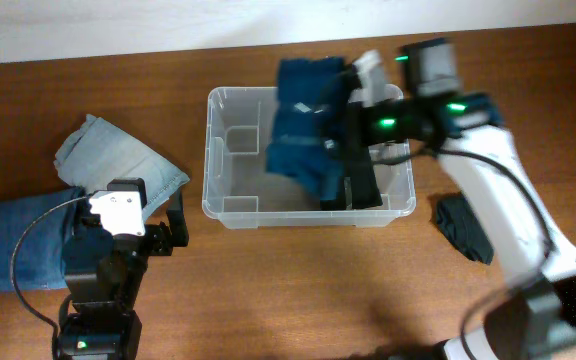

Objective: Pack container
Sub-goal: 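Grasp the folded dark teal garment with the right gripper and lift, then place the teal garment in the bin's left half and withdraw right gripper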

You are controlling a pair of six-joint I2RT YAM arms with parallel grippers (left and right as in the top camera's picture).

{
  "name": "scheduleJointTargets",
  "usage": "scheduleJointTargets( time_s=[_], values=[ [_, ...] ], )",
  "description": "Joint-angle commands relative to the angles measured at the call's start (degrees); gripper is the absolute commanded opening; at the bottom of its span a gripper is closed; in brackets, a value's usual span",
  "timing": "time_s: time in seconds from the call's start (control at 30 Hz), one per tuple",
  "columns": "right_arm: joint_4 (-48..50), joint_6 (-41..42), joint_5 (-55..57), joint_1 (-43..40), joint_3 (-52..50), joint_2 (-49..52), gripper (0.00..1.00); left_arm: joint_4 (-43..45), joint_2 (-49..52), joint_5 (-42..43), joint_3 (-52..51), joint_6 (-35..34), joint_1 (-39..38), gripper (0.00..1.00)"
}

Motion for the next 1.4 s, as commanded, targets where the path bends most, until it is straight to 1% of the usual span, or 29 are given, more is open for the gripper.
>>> scheduleJointTargets(
  time_s=[0.0,0.17,0.27,0.6,0.87,0.9,0.93,0.97,1.0,1.13,1.3,1.37],
  values=[
    [3.6,5.5,-0.8,5.1,0.5,4.8,0.13,0.0,0.0,0.6,1.2,-0.1,-0.2,0.99],
    [10.2,11.1,1.8,9.6,0.5,11.4,0.13,0.0,0.0,0.6,1.2,-0.1,-0.2,1.0],
    [12.1,11.3,2.5,10.5,0.5,13.5,0.13,-0.1,0.0,0.6,1.2,-0.1,-0.2,0.99],
    [11.2,12.1,5.9,10.7,0.4,15.3,0.13,-0.1,0.0,0.6,1.2,-0.1,-0.2,1.0],
    [11.0,12.0,5.9,10.7,0.4,15.3,0.13,-0.1,0.0,0.6,1.2,-0.1,-0.2,0.99],
    [11.0,12.0,5.9,10.7,0.4,15.3,0.23,-0.1,0.0,0.6,1.2,-0.1,-0.2,1.0],
    [11.0,12.0,5.9,10.7,0.4,15.3,0.52,-0.1,0.0,0.6,1.2,-0.1,-0.2,0.99],
    [11.0,12.0,5.8,10.8,0.4,15.3,0.95,-0.1,0.0,0.6,1.2,-0.1,-0.2,0.99],
    [11.0,12.0,5.7,11.0,0.4,15.3,0.99,-0.1,0.0,0.6,1.2,-0.1,-0.2,1.0],
    [9.2,10.7,6.0,12.1,0.4,15.4,0.98,-0.1,0.0,0.6,1.2,-0.1,-0.2,1.0],
    [8.3,10.4,9.0,12.0,0.4,15.3,0.99,-0.1,0.0,0.6,1.2,-0.1,-0.2,0.99],
    [7.7,7.9,9.1,11.4,0.7,14.9,0.99,-0.1,0.0,0.6,1.2,-0.1,-0.2,0.99]
  ],
)
